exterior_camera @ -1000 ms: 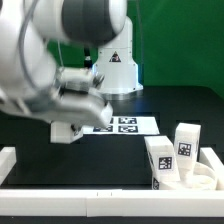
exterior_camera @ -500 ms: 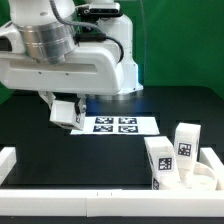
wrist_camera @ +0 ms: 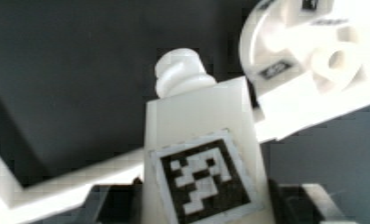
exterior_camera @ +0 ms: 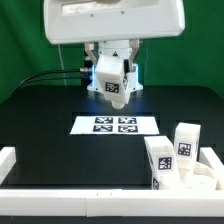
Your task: Assemble stool
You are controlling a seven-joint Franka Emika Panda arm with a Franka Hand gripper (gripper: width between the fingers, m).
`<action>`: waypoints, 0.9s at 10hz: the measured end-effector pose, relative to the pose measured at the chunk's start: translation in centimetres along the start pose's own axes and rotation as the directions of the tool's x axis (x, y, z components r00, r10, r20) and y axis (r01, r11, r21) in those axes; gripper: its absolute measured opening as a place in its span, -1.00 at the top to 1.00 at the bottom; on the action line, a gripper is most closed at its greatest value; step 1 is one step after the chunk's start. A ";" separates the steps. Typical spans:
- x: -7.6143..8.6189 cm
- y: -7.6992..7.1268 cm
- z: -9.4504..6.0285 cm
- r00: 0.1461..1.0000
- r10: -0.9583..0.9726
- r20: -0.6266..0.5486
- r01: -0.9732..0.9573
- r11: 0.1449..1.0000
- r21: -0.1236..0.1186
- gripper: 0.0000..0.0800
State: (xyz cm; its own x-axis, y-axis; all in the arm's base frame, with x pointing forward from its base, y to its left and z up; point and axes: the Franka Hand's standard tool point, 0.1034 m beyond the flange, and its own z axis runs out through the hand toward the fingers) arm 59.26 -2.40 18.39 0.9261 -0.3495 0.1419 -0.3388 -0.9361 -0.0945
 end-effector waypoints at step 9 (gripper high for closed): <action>-1.4 -10.7 2.6 0.904 0.145 -0.402 -0.096 0.986 0.139 0.19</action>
Offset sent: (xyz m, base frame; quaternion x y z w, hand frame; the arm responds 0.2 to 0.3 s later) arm 0.0217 0.0848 0.0045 0.0591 0.2076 0.0939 0.9719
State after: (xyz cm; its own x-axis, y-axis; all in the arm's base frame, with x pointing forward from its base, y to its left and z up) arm 62.06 8.17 16.62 0.7213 -0.4675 0.5111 -0.3997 -0.8835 -0.2441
